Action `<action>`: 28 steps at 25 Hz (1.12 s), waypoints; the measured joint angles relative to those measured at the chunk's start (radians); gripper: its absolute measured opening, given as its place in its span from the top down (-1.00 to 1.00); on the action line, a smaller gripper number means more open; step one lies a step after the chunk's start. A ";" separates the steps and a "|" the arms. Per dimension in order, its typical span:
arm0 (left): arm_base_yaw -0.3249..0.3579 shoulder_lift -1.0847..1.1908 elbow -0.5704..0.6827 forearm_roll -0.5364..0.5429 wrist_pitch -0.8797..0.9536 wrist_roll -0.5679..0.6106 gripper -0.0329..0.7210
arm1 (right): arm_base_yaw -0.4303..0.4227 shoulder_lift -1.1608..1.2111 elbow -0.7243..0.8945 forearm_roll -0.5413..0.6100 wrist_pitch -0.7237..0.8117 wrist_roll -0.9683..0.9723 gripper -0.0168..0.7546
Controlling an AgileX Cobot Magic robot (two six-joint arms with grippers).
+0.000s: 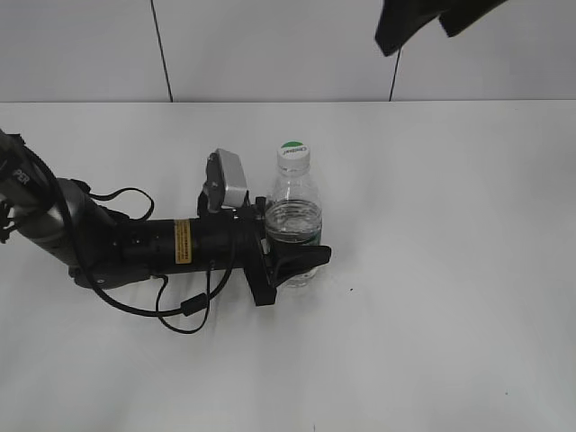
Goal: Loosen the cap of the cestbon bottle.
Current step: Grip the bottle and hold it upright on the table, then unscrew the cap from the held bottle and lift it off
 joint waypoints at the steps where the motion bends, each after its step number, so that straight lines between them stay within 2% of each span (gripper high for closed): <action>1: 0.000 0.000 0.000 0.000 0.000 0.000 -0.15 | 0.016 0.013 -0.015 0.001 0.000 0.008 -0.66; 7: 0.000 0.000 0.000 -0.001 0.001 0.000 -0.15 | 0.092 0.079 -0.040 0.046 0.000 0.045 -0.66; 17: 0.000 0.000 0.000 -0.002 0.001 0.000 -0.15 | 0.162 0.145 -0.041 0.089 0.001 0.087 -0.62; 28: 0.000 0.000 0.000 -0.002 0.001 0.000 -0.15 | 0.167 0.223 -0.042 0.102 0.003 0.105 -0.59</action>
